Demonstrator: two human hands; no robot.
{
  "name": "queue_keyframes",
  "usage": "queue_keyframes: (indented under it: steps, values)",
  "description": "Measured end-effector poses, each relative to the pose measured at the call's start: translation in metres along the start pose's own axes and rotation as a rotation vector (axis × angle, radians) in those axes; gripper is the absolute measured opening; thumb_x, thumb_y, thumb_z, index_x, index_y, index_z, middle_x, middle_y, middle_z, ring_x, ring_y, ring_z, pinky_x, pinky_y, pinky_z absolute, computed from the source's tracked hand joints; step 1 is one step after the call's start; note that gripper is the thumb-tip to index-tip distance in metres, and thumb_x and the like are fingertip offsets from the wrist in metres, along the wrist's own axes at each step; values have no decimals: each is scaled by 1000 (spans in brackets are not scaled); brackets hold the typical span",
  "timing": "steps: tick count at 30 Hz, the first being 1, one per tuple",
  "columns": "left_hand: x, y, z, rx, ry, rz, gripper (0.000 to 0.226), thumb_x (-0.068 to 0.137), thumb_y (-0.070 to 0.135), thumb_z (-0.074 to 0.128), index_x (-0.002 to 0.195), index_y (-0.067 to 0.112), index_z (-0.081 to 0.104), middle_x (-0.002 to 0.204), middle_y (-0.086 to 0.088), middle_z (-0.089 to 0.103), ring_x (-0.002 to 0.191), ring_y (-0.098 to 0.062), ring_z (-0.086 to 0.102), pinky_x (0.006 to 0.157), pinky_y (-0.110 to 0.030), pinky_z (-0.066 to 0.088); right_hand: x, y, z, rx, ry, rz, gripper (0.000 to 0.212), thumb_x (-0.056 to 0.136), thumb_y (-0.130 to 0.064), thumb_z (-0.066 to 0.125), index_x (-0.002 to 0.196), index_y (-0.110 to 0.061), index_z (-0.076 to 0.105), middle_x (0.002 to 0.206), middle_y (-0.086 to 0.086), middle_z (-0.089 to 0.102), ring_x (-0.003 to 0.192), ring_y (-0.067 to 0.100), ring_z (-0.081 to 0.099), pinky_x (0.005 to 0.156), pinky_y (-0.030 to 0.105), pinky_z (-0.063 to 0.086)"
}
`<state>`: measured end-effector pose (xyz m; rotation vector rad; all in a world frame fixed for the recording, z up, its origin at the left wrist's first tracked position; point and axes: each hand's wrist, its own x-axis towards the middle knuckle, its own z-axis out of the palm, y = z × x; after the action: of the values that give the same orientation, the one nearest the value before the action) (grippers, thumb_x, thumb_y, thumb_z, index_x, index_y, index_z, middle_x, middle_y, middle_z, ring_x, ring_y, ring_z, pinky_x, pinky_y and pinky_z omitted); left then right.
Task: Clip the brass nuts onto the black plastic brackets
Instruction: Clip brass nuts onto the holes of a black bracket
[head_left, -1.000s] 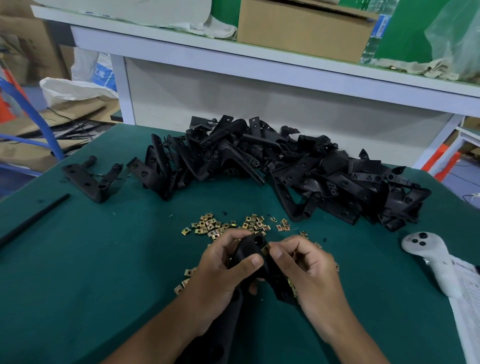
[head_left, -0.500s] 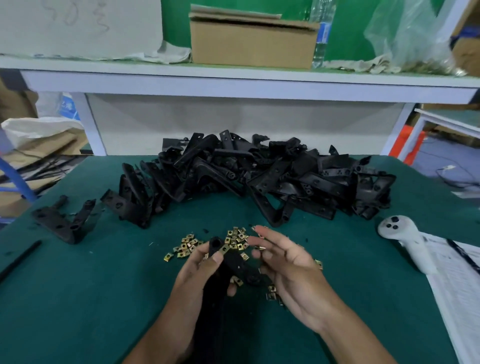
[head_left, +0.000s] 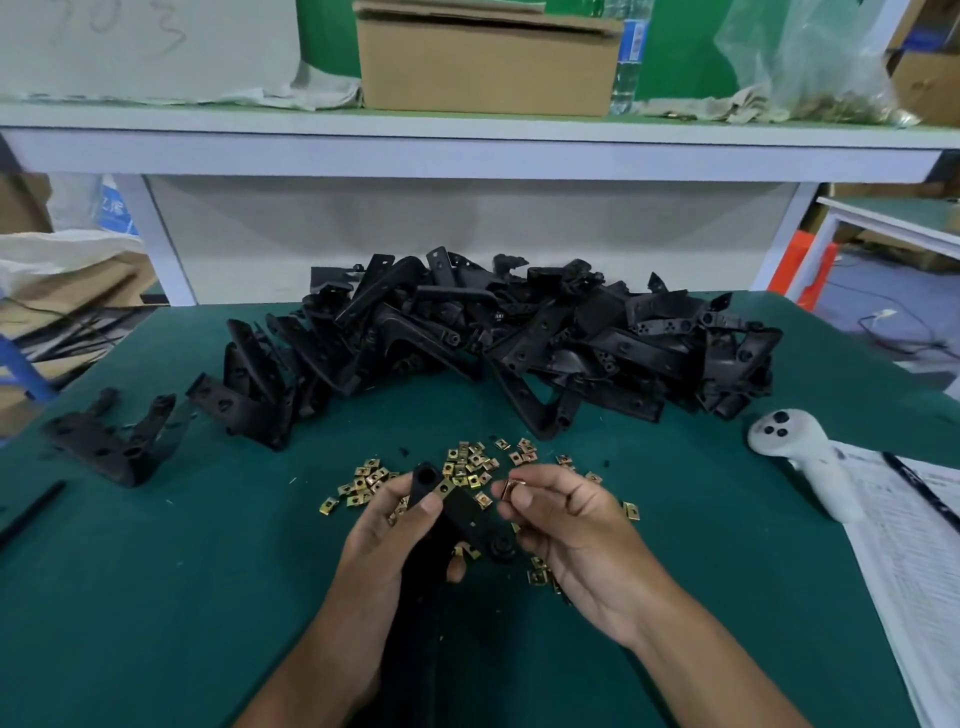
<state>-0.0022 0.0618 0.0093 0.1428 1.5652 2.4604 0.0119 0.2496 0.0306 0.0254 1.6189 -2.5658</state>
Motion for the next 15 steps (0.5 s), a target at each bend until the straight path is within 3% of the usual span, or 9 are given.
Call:
queue_keyframes:
  steps: [3,6,10,15]
  values:
    - [-2,1,4,-15,16,8,11,85,26,78,87,23,68,79,-15,66,51,-23,57,47,-28,48,1,2,-1,-1,3,-16,19,68,-20,85,86,-23,79,85,6,73,84,16,73,58,21,52]
    - [-5,3,8,-20,21,4,1,84,24,67,85,23,67,78,-15,66,51,-23,56,47,-27,48,2,2,-3,-46,17,-27,22,73,-24,83,95,-22,79,85,0,70,84,12,69,64,22,53]
    - [-5,5,9,-40,25,7,12,85,20,66,93,13,61,79,-15,64,52,-22,57,46,-28,49,2,5,-4,-171,49,-54,9,81,-29,77,89,-25,75,77,-7,61,72,5,56,61,21,47]
    - [-5,3,5,-15,2,13,21,84,28,70,97,14,61,88,-17,66,57,-23,55,53,-30,50,3,4,-5,-233,94,-71,10,79,-37,77,77,-29,73,60,-16,55,57,0,47,54,18,40]
